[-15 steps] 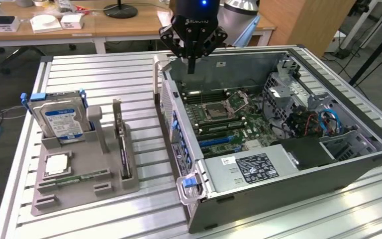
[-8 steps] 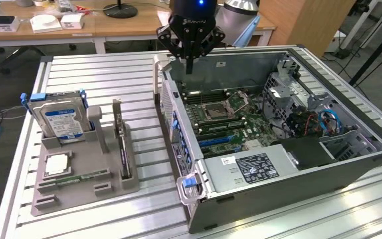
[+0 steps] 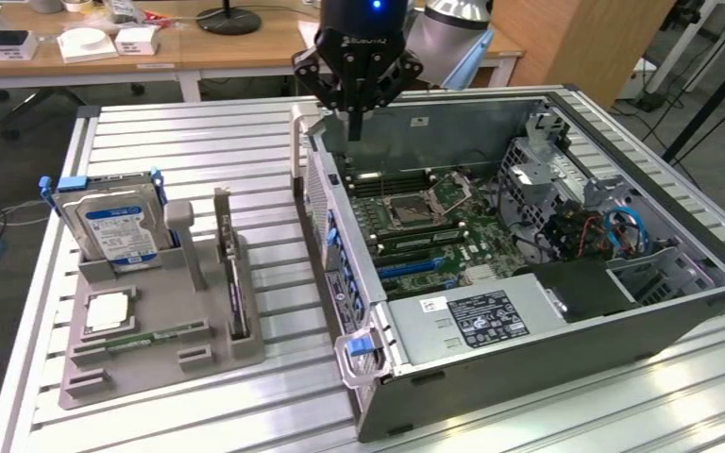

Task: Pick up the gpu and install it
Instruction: 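Reach for the gpu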

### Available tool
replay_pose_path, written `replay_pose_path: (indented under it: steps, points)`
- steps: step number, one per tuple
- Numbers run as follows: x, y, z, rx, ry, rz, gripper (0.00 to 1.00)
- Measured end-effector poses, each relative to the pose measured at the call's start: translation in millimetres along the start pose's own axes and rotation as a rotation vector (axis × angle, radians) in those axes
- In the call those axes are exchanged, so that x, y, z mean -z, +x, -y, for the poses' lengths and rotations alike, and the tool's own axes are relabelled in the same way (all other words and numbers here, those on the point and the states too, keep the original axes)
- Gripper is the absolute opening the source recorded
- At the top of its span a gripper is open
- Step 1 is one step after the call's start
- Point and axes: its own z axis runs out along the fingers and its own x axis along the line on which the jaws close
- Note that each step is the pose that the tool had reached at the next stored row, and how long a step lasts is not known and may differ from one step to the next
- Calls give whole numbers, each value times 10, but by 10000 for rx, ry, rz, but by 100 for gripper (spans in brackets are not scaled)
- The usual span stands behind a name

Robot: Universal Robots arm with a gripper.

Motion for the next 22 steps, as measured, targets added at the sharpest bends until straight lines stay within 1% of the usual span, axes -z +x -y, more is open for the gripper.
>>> replay_pose_path:
  steps: [22]
  points:
    - [4,138,9,15,0,-1,11]
